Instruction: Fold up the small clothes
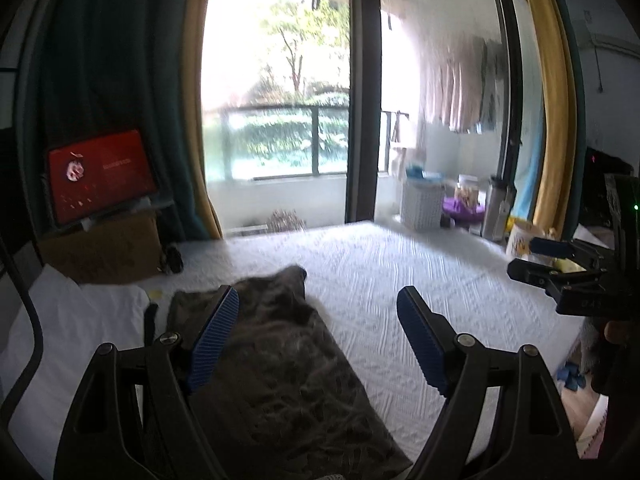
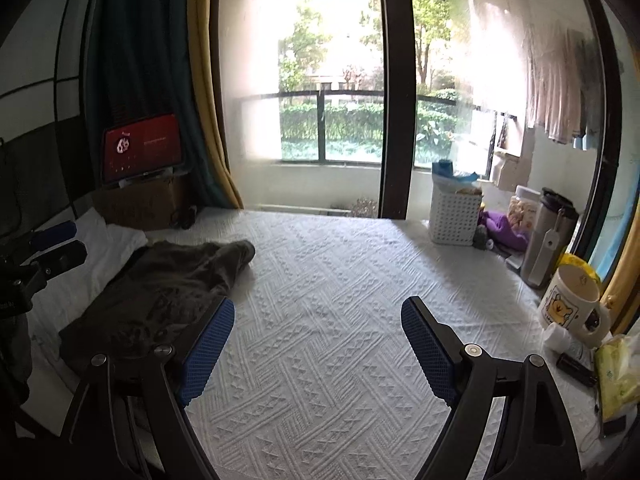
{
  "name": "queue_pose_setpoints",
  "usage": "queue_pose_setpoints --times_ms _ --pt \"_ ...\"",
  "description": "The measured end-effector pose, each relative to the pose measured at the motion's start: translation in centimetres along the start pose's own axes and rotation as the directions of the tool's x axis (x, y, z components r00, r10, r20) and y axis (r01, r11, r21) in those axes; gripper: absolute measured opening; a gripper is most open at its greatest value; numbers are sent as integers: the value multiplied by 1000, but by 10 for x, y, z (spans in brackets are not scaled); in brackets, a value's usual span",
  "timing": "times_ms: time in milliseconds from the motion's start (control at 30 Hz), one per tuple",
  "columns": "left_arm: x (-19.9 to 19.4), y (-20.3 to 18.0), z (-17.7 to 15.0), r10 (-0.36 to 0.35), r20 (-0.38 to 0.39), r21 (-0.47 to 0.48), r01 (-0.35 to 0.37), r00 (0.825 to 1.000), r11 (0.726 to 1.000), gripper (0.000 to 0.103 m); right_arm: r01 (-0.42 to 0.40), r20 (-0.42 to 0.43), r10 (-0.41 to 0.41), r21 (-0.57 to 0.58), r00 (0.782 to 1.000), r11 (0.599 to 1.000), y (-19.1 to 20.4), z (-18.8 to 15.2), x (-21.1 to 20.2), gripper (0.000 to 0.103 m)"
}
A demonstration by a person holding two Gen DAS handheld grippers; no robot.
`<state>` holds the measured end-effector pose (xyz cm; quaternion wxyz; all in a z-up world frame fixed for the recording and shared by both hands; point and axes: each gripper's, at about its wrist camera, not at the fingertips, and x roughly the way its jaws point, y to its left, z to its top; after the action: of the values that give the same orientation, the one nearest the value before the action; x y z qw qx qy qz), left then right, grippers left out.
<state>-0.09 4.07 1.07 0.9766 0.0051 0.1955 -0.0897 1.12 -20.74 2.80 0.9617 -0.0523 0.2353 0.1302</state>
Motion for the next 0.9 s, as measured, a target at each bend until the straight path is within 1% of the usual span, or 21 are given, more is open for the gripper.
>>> queue_pose_setpoints --times_ms 33,67,133,267,400,533,700,900 --pt "-4 1 2 8 22 -7 -8 1000 1000 86 6 16 -6 3 1000 1000 0 3 -5 87" --pt "-7 1 3 12 34 -11 -12 999 1000 91 11 28 -11 5 1000 1000 0 5 -10 87" --pt "-14 3 5 21 67 -23 -20 998 1000 97 20 51 -20 6 999 1000 1 10 -18 87" --pt "-24 7 11 38 118 -39 -34 992 999 99 33 93 -34 6 995 999 5 20 -32 88" --pt "-35 11 15 55 162 -51 -47 985 998 101 37 115 -36 -5 993 999 12 27 -41 89" --pt "-46 18 19 76 209 -80 -60 975 995 102 34 148 -32 -13 988 999 21 34 -51 90" --pt "-57 20 20 100 256 -89 -80 961 993 102 41 184 -34 -31 982 999 32 42 -62 91" --pt "-65 24 20 144 293 -102 -118 945 988 102 38 218 -27 -48 976 998 43 48 -73 92"
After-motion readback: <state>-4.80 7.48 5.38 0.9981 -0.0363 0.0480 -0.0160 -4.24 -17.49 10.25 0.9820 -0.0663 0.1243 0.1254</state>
